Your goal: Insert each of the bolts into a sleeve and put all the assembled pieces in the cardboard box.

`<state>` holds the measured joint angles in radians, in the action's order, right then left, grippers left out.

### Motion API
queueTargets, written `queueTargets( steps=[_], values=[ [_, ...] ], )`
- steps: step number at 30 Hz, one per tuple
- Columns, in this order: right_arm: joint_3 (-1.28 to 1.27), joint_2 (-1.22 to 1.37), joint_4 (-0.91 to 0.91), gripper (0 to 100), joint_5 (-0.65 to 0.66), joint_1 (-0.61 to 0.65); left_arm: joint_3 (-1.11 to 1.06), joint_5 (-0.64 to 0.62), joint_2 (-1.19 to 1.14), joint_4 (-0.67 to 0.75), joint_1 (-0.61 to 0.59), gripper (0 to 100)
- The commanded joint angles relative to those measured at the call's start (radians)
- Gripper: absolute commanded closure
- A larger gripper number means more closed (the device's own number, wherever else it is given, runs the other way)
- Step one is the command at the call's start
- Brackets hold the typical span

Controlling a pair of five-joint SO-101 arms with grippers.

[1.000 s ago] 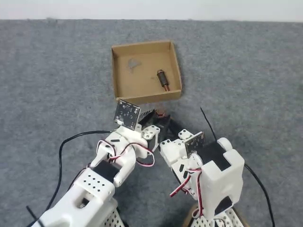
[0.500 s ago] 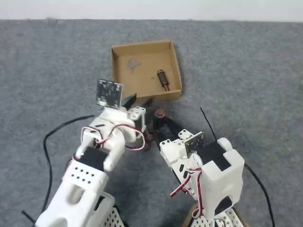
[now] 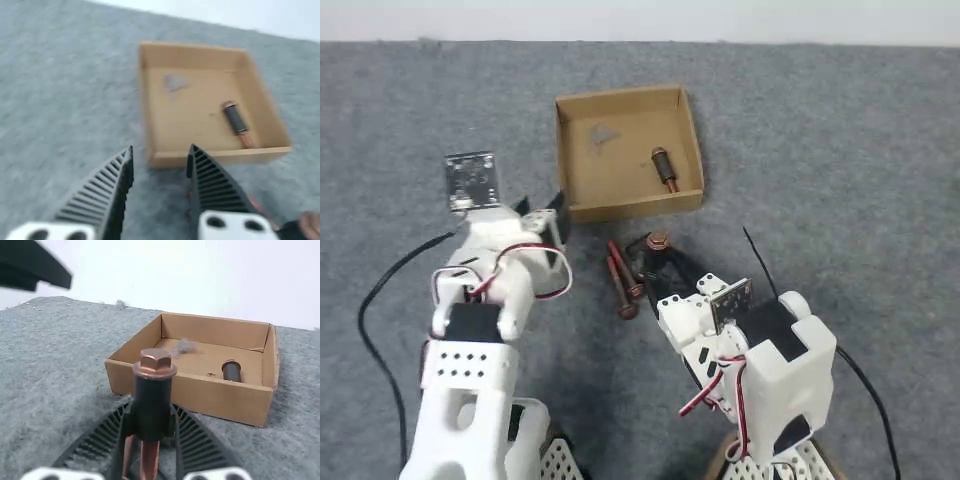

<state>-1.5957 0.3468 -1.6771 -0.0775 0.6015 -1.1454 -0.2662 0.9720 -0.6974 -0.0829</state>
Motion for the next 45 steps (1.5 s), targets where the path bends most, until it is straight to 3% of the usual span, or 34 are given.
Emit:
queueTargets(
  steps=[1,7,16,33,37,45],
  values=[
    [-0.009,-0.042,-0.001,99.2,0.02,-0.013,0.053,0.002,0.021,-0.061,-0.075,83],
    [-0.009,-0.042,-0.001,99.2,0.02,-0.013,-0.007,0.005,0.021,-0.144,-0.147,83],
    [-0.009,-0.042,-0.001,99.2,0.02,-0.013,-0.266,0.006,0.021,0.109,-0.147,83],
    [-0.011,-0.042,-0.001,99.2,0.02,-0.015,-0.355,0.009,0.021,0.201,-0.149,83],
    [-0.011,-0.042,-0.001,99.2,0.02,-0.015,-0.354,0.061,0.025,0.201,-0.149,83],
    [-0.009,-0.042,-0.001,99.2,0.02,-0.015,-0.464,0.064,0.293,0.198,-0.144,83]
  ],
)
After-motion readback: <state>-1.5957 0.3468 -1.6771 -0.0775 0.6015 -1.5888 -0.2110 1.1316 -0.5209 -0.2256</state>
